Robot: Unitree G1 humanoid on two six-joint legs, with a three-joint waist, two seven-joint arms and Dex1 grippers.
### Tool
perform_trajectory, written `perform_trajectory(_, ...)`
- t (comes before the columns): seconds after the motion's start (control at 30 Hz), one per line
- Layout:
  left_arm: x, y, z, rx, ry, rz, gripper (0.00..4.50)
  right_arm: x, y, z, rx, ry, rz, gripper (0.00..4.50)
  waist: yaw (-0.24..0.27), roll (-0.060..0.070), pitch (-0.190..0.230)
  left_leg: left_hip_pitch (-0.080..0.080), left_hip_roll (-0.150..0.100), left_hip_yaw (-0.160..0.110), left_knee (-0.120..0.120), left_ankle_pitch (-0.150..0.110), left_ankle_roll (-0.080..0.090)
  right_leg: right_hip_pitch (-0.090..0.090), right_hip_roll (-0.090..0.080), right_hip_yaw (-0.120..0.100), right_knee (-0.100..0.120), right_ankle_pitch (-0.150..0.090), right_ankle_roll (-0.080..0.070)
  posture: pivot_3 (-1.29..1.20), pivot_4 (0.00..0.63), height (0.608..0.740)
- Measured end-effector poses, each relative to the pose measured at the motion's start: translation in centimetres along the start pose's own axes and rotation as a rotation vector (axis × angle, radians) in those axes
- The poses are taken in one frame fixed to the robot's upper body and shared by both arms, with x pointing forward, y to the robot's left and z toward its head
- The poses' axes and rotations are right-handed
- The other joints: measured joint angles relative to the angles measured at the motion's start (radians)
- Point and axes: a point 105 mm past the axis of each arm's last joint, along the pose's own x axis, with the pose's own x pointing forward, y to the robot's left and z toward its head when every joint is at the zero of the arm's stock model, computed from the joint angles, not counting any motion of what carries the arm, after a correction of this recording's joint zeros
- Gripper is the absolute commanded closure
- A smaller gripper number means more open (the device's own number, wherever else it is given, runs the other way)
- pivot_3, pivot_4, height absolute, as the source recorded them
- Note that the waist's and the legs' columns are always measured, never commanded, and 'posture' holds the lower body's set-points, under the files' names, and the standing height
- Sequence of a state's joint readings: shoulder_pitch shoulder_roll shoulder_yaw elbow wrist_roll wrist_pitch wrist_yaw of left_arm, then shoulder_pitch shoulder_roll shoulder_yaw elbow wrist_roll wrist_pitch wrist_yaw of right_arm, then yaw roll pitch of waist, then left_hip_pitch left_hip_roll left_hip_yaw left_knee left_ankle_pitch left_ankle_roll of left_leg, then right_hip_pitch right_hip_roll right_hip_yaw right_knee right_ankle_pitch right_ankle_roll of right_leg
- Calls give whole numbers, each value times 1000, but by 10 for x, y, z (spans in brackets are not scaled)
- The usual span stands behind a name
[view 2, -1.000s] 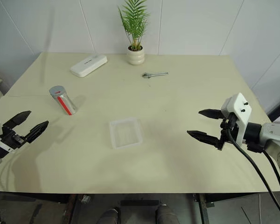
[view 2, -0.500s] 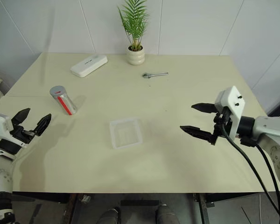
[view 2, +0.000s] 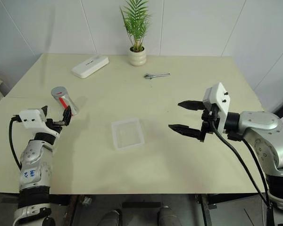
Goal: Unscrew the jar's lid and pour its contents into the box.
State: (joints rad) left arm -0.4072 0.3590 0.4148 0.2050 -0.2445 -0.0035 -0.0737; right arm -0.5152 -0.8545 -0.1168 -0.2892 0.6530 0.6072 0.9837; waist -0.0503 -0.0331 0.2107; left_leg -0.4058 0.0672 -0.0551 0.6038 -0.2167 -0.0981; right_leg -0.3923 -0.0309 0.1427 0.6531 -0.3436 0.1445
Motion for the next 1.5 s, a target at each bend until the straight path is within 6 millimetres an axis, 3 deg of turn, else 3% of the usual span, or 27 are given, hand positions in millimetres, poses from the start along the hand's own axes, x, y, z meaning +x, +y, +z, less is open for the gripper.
perform_trajectory(0.17,13,5,-4,-19,17,104,46,3,-4,3,-39,-12,-1,0,4,0,0,0,0,0,2,0,0,0,0,0,0,1,1,0,150,740)
perform_trajectory(0.63,29,-11,-25,-34,72,96,46,7,-6,0,-39,-24,5,0,16,0,0,0,0,2,2,0,0,0,0,2,0,1,2,0,150,740)
perform_trajectory(1.0,55,-19,-18,-47,46,100,46,9,-6,0,-50,-33,3,0,22,0,0,-1,0,3,1,0,0,0,0,2,-3,2,3,0,150,740)
perform_trajectory(1.5,57,-21,-25,-41,71,113,46,11,-10,0,-41,-47,-12,0,22,0,0,-1,0,4,1,0,0,0,0,3,-4,2,3,0,150,740)
